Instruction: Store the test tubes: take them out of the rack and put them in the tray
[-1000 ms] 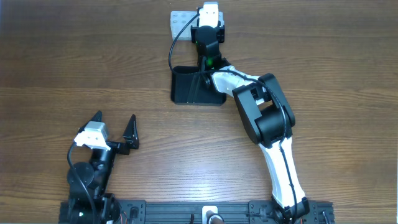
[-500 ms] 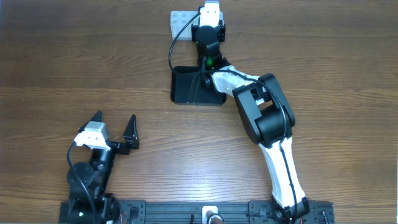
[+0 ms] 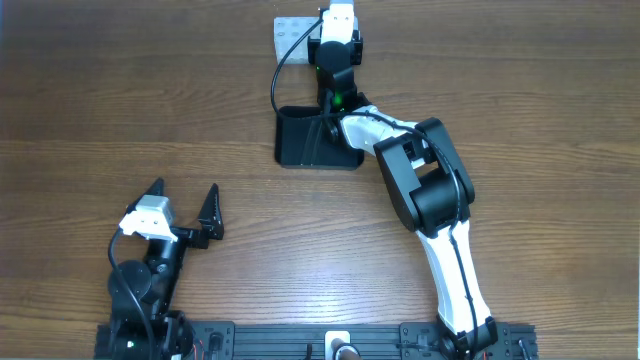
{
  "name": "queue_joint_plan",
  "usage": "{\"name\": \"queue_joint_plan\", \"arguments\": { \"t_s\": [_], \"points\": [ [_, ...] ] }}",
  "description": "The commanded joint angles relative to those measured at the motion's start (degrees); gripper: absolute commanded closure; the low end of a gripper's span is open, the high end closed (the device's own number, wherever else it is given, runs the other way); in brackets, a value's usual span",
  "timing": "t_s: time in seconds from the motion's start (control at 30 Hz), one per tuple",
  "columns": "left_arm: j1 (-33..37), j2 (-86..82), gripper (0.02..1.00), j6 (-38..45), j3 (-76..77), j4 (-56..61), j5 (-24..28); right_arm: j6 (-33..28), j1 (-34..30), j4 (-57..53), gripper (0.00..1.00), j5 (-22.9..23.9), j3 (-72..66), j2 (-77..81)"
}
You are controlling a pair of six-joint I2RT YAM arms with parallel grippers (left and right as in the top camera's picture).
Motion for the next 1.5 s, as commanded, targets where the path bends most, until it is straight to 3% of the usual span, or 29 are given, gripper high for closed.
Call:
{"name": "queue_joint_plan", "arguments": {
  "t_s": [0.03, 0.8, 0.93, 1.03, 1.2, 1.33, 1.5],
  "points": [
    [-0.22, -0.46, 0.018, -0.76, -0.24, -0.15, -0.24, -0.04, 0.11, 0.55, 0.925, 0.22, 1.18, -0.68],
    [-0.22, -0.46, 0.018, -0.79, -0.24, -0.15, -0.26, -0.04, 0.59, -0.87, 0.941, 0.04, 1.18, -12.28],
    [-0.22, -0.46, 0.018, -0.79, -0.24, -0.15, -0.26, 0.66, 0.52, -7.96, 0.991, -2.6, 1.18, -16.94],
    [-0.22, -0.46, 0.018, -0.76, -0.24, -0.15, -0.26, 1.29, 0.37, -13.2, 0.991, -5.44, 1.18, -20.46],
    [-0.24, -0.46, 0.018, -0.79, -0.24, -0.13, -0.24, 7.78, 0.33, -22.53, 0.989, -7.82, 1.16, -25.38],
    [-0.22, -0.46, 0.018, -0.79, -0.24, -0.13, -0.26, 8.17, 0.46, -31.32, 0.989, -10.73, 1.16, -27.02],
    [-0.22, -0.46, 0.02, -0.79, -0.24, -0.13, -0.26, 10.62, 1.44, -46.71, 0.989, -11.08, 1.16, -27.26]
  ]
}}
